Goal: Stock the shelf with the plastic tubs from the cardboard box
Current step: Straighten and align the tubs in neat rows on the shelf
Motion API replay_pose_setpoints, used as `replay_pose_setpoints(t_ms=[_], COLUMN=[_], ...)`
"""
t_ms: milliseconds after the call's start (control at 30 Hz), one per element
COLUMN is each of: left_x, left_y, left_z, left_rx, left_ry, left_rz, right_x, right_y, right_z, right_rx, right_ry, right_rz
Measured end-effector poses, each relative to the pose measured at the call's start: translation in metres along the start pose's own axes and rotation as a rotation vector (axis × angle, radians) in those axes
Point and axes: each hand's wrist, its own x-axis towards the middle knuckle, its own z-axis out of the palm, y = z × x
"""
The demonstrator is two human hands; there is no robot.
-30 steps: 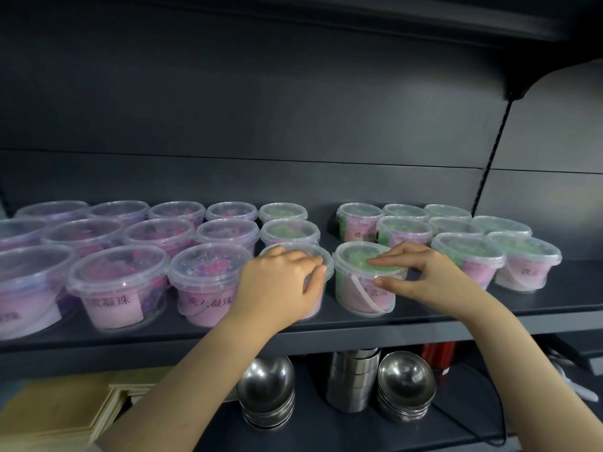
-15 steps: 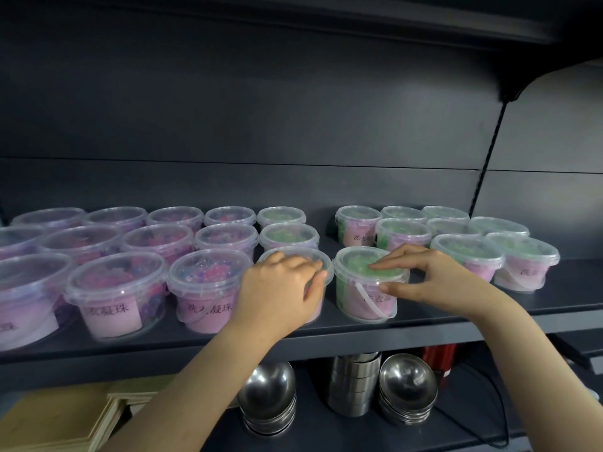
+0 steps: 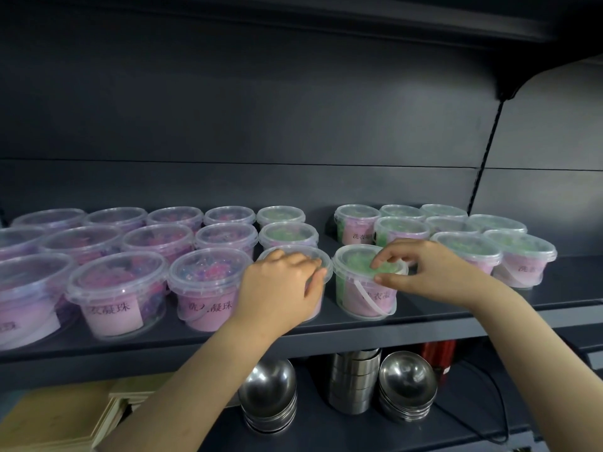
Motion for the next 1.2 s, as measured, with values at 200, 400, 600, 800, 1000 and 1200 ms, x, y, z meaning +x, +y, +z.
replay_pose_setpoints(t_ms=[200, 400, 600, 800, 1000, 1200], left_x=[0.004, 0.034, 0.070, 0.079, 0.077, 0.077], left_y=[0.000, -0.011, -0.009, -0.014, -0.016, -0.013], left_z=[-0.006, -0.024, -0.004, 0.027, 0.041, 0.044], left_rx=[0.028, -0.253, -0.168, -0.128, -0.153, -0.146], left_ry=[-0.108, -0.408, -0.377, -0.468, -0.467, -0.468], left_rz=[0.000, -0.141, -0.125, -0.231, -0.271, -0.282], right_x=[0.003, 0.022, 0.069, 0.094, 0.101, 0.113], right_y=[0.000, 0.015, 0.059, 0.097, 0.110, 0.083], right_z=[-0.004, -0.014, -0.038, -0.040, -0.033, -0.012], right_rx=[0.008, 0.128, -0.083, -0.186, -0.054, 0.057], right_ry=[-0.043, 0.047, -0.013, -0.145, -0.170, -0.310], right_rz=[-0.007, -0.012, 0.125, 0.219, 0.131, -0.009])
